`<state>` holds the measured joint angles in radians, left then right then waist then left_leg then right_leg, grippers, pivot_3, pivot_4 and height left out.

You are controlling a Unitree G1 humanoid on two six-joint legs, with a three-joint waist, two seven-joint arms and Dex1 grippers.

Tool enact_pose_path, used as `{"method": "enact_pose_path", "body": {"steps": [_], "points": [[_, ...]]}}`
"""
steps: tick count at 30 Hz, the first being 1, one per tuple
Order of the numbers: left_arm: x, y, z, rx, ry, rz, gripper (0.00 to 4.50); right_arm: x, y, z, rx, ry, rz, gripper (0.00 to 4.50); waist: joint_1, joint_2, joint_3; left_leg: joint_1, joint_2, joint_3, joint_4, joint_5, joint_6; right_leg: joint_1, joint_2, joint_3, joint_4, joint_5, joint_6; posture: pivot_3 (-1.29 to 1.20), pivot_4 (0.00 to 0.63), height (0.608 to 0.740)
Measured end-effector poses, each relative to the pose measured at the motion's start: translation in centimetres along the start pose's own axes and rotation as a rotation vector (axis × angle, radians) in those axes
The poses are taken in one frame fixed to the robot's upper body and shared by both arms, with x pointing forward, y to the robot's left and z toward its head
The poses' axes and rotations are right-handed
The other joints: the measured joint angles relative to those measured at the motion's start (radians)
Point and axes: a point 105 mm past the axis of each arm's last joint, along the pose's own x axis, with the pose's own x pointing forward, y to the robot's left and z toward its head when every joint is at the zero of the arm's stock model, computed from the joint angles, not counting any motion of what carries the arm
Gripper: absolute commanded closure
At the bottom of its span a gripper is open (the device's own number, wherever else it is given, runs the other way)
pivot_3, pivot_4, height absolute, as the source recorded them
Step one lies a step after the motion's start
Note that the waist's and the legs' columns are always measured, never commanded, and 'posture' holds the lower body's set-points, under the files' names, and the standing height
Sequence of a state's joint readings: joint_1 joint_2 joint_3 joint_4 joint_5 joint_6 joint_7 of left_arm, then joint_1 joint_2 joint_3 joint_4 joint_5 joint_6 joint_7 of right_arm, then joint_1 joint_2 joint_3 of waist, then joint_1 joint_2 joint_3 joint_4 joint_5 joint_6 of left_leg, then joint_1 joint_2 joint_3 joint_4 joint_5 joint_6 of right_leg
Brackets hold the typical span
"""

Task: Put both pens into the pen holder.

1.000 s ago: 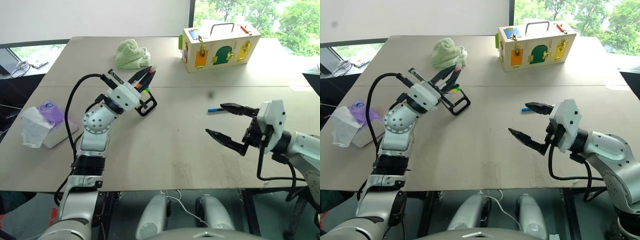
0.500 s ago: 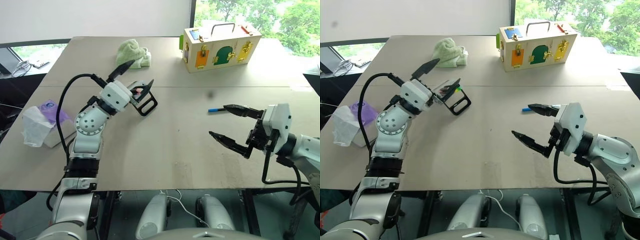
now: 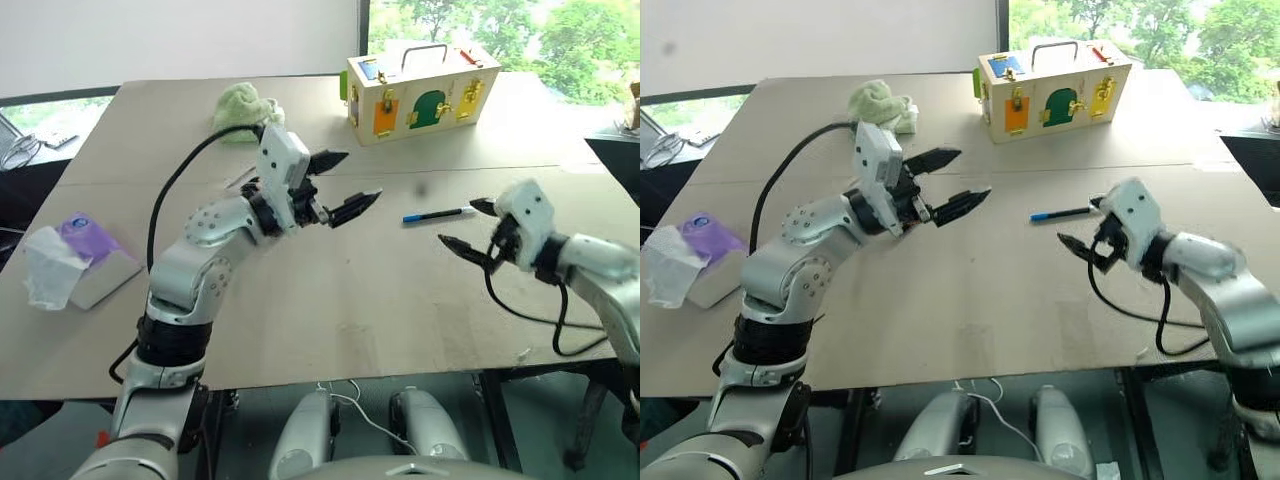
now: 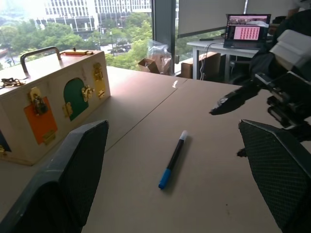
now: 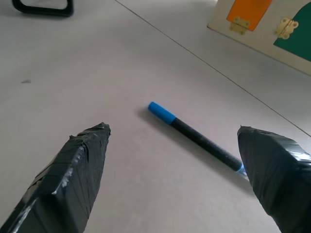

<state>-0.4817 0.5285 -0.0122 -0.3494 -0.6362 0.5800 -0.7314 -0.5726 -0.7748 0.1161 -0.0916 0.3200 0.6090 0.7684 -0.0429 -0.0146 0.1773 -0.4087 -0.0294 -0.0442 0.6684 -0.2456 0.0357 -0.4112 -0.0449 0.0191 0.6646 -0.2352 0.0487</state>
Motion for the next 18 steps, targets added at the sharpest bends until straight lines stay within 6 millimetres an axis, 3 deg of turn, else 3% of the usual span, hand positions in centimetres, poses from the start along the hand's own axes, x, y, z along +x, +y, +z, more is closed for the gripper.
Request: {"method": "enact_pose_path", "body": {"steps": [7,12,15,18], "points": [[-3.4,-2.0,-0.5,-0.023,0.074,-0.03,0.07,4.4,-1.5,-1.4,-0.1,0.239,0.289,0.0,0.005,0.0,0.001,-0.002,0.0,-0.001,-0.001,0.001,-0.002,-0.001,-0.001,-0.001,-0.003,0.0,0.0,0.0,0.15,0.74],[-4.7,-3.1,-1.4,-0.027,0.102,0.031,0.07,6.6,-2.7,-3.0,-0.147,0.428,0.31,0.0,0.011,0.0,0.001,-0.006,-0.002,-0.003,-0.001,0.002,-0.004,-0.004,-0.007,-0.001,-0.004,0.0,0.0,0.0,0.15,0.74],[-5.2,-3.6,-1.3,-0.021,0.09,0.078,0.0,6.8,-3.1,-2.9,-0.173,0.491,0.317,0.81,0.014,0.0,0.001,-0.005,-0.002,-0.004,-0.001,0.002,-0.005,-0.003,-0.007,-0.001,-0.004,0.0,0.0,0.0,0.15,0.74],[-5.6,-4.0,-1.6,-0.027,0.094,0.114,0.0,6.8,-2.9,-3.2,-0.189,0.533,0.347,2.27,0.018,0.001,0.001,-0.004,-0.003,-0.005,-0.001,0.002,-0.005,-0.002,-0.008,-0.001,-0.003,0.001,-0.001,0.0,0.15,0.74]]}}
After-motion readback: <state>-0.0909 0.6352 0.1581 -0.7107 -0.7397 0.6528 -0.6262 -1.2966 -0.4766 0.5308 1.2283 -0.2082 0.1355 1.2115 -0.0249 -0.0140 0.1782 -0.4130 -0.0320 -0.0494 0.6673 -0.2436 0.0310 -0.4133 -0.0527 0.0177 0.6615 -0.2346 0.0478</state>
